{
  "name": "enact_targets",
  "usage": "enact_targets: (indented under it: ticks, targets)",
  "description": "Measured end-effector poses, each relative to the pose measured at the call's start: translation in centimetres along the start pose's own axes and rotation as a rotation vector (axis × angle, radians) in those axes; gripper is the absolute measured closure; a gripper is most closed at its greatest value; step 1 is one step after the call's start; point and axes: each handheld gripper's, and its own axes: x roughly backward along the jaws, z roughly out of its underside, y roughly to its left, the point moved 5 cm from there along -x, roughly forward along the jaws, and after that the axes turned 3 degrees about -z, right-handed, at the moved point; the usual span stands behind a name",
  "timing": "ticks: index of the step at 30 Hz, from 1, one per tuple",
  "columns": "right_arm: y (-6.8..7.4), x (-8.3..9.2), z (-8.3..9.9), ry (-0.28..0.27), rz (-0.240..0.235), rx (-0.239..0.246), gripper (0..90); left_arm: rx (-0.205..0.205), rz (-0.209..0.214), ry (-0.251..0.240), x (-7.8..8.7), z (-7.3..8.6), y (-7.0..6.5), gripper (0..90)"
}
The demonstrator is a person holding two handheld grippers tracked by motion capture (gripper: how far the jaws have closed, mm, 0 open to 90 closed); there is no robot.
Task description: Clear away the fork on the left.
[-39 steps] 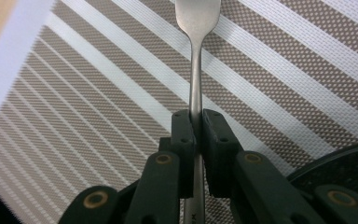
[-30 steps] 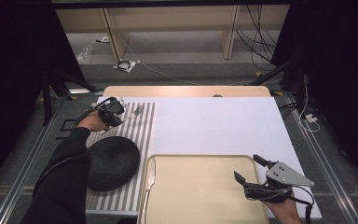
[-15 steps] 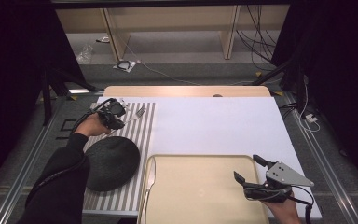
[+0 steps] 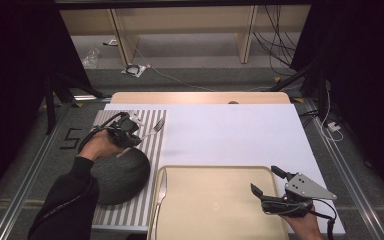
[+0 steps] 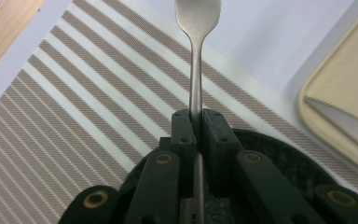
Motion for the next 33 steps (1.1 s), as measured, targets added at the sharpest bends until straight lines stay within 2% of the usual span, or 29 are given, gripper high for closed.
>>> enact_targets:
  ticks: [6, 9, 11, 13, 15, 19, 22, 33]
  targets:
    - [0.0, 0.0, 0.0, 0.000, 0.000, 0.000, 15.4, -0.009, 0.020, -0.028, 0.5, 0.2, -2.2, 83.1]
    - [0.0, 0.1, 0.0, 0.002, -0.001, 0.001, 15.3, 0.015, 0.037, -0.072, 1.0, 0.4, -3.1, 83.1]
    - [0.1, 0.0, 0.0, -0.001, -0.003, -0.001, 15.4, 0.003, 0.055, -0.064, 1.0, 0.5, -3.6, 83.1]
    - [0.1, 0.0, 0.0, 0.001, -0.003, 0.004, 15.3, 0.019, 0.066, -0.069, 1.1, 0.5, -4.1, 83.1]
    - [0.1, 0.1, -0.1, 0.001, -0.002, 0.007, 15.4, 0.026, 0.099, -0.078, 1.3, 0.5, -4.6, 83.1]
    - [0.1, 0.2, -0.1, 0.009, -0.001, 0.007, 15.4, 0.036, 0.098, -0.062, 1.3, 0.7, -5.4, 83.1]
    - [0.2, 0.1, -0.1, -0.006, -0.005, 0.011, 15.4, 0.035, 0.106, -0.052, 1.3, 0.9, -6.1, 83.1]
    - [0.2, 0.2, -0.2, -0.006, -0.006, 0.009, 15.3, -0.002, 0.128, -0.048, 1.9, 0.6, -8.7, 83.1]
